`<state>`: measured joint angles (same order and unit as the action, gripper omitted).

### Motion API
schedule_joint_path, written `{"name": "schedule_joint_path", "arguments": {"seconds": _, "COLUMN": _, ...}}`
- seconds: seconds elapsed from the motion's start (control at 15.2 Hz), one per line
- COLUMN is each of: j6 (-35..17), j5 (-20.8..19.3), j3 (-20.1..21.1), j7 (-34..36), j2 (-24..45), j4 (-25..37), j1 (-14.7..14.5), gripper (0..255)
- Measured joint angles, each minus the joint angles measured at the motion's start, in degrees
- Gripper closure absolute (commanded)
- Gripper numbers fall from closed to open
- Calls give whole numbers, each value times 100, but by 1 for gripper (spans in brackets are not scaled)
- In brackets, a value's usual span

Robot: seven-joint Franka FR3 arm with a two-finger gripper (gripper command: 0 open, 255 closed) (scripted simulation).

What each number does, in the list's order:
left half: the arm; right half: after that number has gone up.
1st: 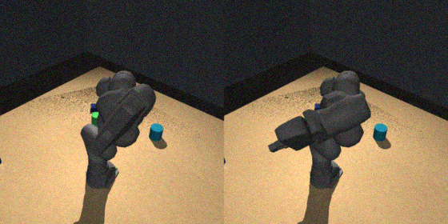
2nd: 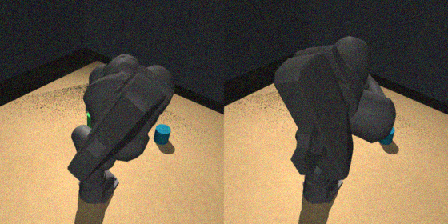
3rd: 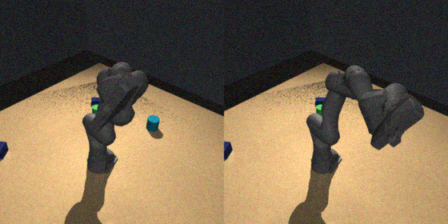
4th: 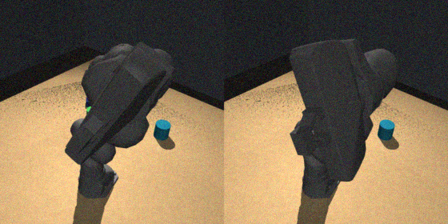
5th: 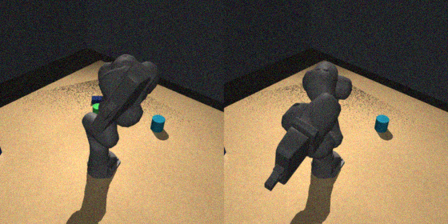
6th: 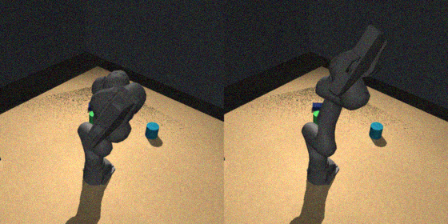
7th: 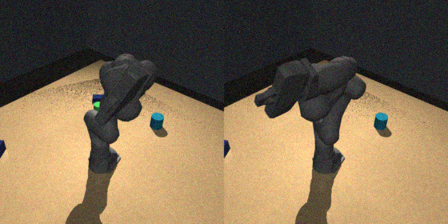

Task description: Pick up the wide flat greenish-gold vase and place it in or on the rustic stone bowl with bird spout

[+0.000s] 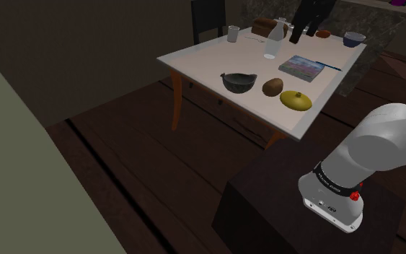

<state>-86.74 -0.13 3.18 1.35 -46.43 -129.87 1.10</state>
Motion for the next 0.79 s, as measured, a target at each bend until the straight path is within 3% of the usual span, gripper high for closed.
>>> {"name": "schedule_joint_path", "arguments": {"seconds": 0.26, "j6": -257, "j5": -113, "j3": -191, "j7": -180, "j2": -114, "j4": -363, "j1": 56, "gripper": 0}}
{"name": "schedule_joint_path", "arguments": {"seconds": 0.79, "j6": -1315, "j5": -660, "j3": -1064, "j7": -954, "j2": -83, "j4": -1336, "j1": 375, "gripper": 0}}
